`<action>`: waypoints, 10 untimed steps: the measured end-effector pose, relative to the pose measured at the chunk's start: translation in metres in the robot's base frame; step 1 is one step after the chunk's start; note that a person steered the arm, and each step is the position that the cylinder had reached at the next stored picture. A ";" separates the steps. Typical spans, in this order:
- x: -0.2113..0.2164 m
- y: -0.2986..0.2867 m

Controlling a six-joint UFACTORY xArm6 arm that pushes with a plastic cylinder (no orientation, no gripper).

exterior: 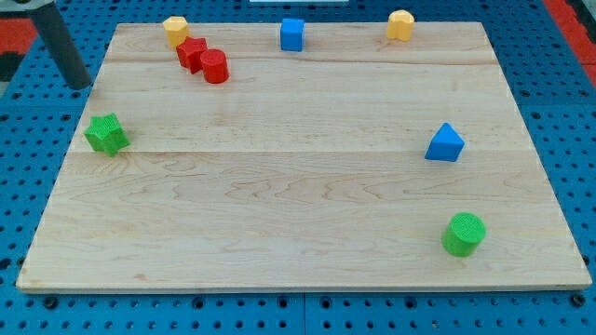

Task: Push the yellow hexagon towards the right

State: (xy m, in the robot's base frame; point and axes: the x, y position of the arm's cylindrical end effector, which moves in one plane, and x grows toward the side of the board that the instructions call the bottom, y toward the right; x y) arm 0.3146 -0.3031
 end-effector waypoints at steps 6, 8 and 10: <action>-0.070 0.268; -0.048 0.344; -0.039 0.464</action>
State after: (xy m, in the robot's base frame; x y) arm 0.2760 0.1610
